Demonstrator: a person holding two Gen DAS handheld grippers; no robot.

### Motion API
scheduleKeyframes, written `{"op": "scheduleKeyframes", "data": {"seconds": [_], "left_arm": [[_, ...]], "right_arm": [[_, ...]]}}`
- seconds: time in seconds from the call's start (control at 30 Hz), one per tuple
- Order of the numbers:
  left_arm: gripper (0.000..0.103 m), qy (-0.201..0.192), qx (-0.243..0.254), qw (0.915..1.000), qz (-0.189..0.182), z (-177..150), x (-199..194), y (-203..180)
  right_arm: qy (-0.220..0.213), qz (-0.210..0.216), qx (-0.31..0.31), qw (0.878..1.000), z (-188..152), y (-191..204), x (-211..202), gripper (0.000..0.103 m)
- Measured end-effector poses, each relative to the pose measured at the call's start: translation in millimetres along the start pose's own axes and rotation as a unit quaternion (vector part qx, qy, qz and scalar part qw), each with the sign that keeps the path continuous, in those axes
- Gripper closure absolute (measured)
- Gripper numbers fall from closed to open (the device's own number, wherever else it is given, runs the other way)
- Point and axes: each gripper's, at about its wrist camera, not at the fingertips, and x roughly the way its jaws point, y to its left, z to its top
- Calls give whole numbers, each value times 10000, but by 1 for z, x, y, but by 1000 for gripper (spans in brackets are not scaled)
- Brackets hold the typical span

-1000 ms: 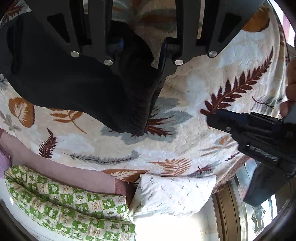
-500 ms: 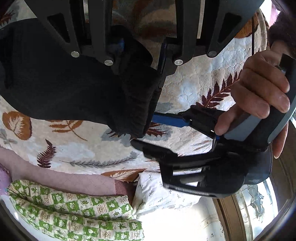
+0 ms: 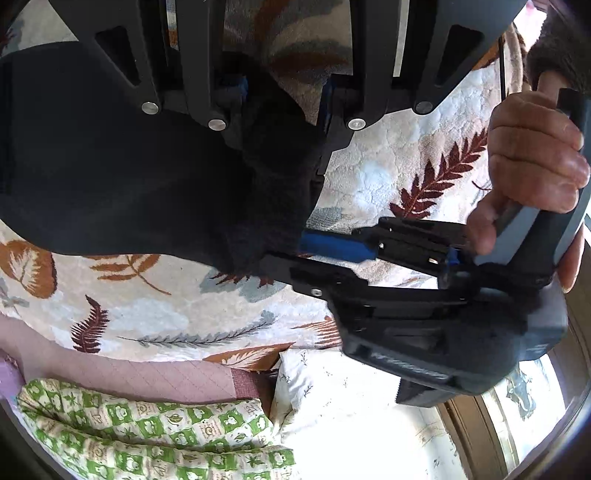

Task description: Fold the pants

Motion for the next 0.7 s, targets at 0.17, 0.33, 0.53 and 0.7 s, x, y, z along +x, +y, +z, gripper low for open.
{"op": "scheduleKeyframes", "data": {"seconds": [0.17,0.33,0.53,0.7], "left_arm": [[92,-14,-120,9998,-150,-11,-1,-30],[92,-29,67,9997,-221,-24,10,-84],[91,172,396,9989,-159,-36,60,-154],[91,597,622,9962,127,-43,140,-206]], "right_arm": [[-186,138,146,9996,0,-5,-26,75],[-482,303,435,9974,2,-25,-67,75],[-947,465,939,9900,1,-74,-125,75],[-1263,560,1563,9780,-12,-138,-163,75]]}}
